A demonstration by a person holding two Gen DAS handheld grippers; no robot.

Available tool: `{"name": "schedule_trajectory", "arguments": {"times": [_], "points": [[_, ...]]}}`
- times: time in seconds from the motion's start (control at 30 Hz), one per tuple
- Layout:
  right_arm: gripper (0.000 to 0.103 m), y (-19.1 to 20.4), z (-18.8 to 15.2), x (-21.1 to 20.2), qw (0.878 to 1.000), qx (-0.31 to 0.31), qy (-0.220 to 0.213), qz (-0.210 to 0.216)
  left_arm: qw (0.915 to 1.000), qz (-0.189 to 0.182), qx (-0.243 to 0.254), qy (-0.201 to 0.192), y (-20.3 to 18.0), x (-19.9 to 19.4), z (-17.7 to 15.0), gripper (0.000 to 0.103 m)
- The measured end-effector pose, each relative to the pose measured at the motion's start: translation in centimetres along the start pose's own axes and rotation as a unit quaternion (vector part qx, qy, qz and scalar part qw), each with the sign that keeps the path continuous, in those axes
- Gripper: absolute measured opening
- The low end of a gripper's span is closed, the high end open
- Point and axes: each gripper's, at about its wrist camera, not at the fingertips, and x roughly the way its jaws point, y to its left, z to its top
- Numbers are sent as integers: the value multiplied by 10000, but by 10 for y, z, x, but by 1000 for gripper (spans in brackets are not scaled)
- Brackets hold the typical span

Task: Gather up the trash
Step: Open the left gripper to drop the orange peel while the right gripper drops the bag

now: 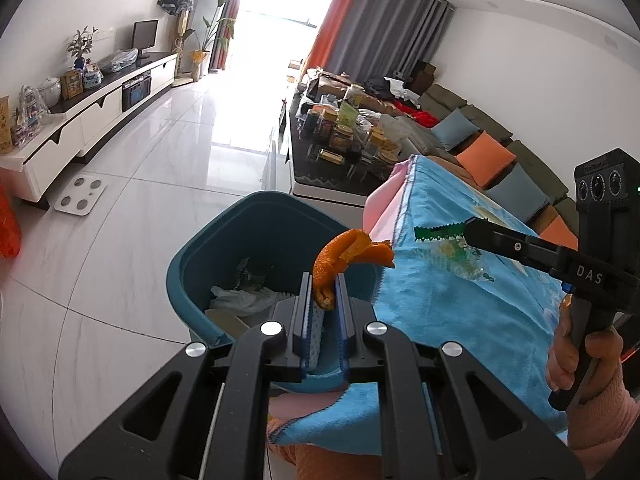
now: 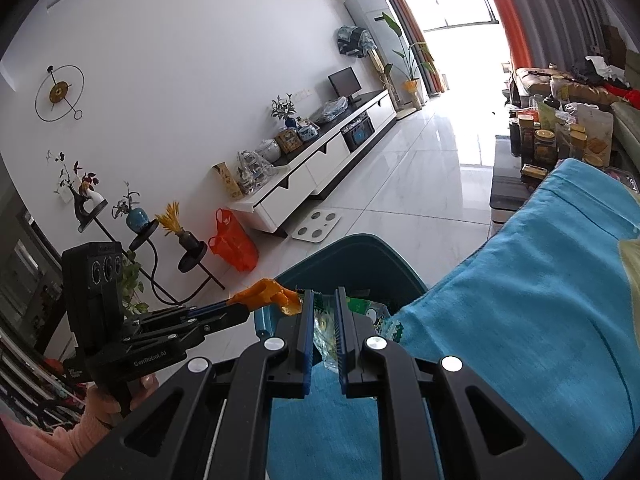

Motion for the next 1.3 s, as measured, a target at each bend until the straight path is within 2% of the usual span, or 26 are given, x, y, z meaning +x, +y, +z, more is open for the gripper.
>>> {"name": "schedule_trajectory", "arguments": {"times": [0.7,1.3], "points": [[9,6,12,42,9997,-6,249,-87,9992,331,-201,113,9,17,1,11],[10,-2,18,83,9983,206,524,-159,9970,495,-480,344,25,50,4,12]]}}
